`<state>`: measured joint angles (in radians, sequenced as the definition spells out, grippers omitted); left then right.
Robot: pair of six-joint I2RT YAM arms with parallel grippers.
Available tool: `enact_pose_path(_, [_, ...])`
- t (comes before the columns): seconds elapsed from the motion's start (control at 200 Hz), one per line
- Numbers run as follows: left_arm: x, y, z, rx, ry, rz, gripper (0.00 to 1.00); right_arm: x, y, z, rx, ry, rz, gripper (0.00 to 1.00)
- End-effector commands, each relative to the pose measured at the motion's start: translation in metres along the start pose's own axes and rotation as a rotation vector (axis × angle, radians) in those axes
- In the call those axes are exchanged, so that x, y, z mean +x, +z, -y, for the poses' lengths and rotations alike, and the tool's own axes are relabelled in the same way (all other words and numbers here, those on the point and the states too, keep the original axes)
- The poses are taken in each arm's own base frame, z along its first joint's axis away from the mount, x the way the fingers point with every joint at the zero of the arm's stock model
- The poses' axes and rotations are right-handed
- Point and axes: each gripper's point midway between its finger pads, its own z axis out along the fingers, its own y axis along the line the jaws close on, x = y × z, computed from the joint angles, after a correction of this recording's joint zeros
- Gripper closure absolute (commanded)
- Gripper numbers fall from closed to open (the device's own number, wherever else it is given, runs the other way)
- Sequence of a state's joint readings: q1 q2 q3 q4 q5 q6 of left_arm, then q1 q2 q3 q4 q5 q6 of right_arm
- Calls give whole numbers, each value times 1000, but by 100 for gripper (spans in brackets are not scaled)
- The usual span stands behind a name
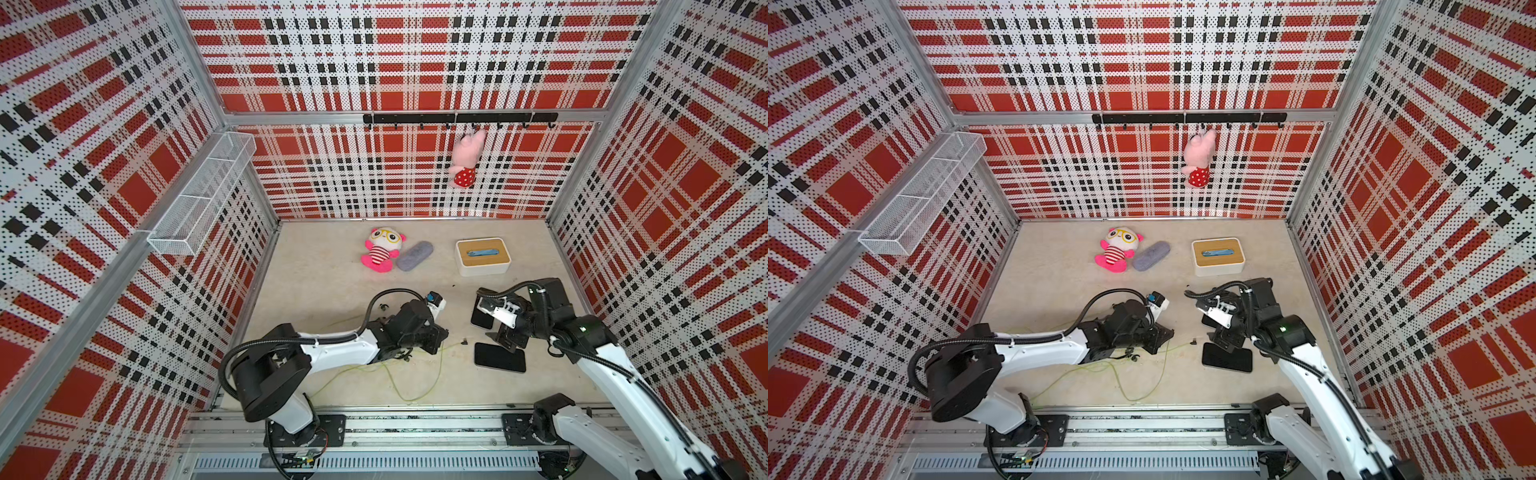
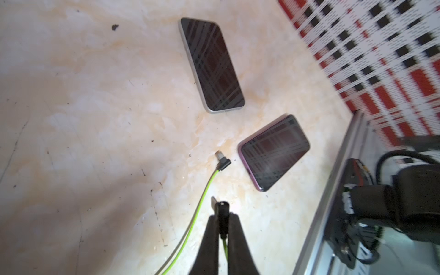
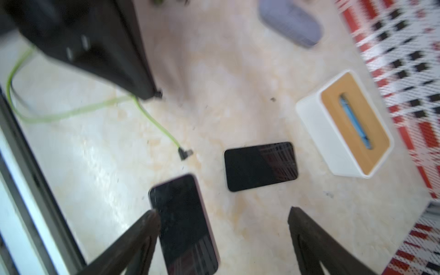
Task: Plug wired earphones into phones
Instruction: Pick up the wired earphone from the center of the board, then pick up the phone at the center of the board.
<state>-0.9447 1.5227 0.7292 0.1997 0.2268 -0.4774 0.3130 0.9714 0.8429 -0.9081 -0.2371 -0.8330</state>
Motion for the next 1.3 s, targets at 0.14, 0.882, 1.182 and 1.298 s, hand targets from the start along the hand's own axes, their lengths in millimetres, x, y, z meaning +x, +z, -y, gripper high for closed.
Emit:
enact_pose_path(0.14, [-22,-41,40,318,78,153,100,63,38,-31,-224,-243,-246,0])
enact_pose_path(0.882, [-12,-56,32,370,65,192,100,115,89,-30,-181,-229,-367,0])
enact_pose_path(1.182, [-3,-57,29,364,44,178,100,122,94,-50,-275,-223,-363,0])
enact_pose_path(1.298, [1,-59,27,361,33,176,100,123,99,-53,-281,-213,-355,1])
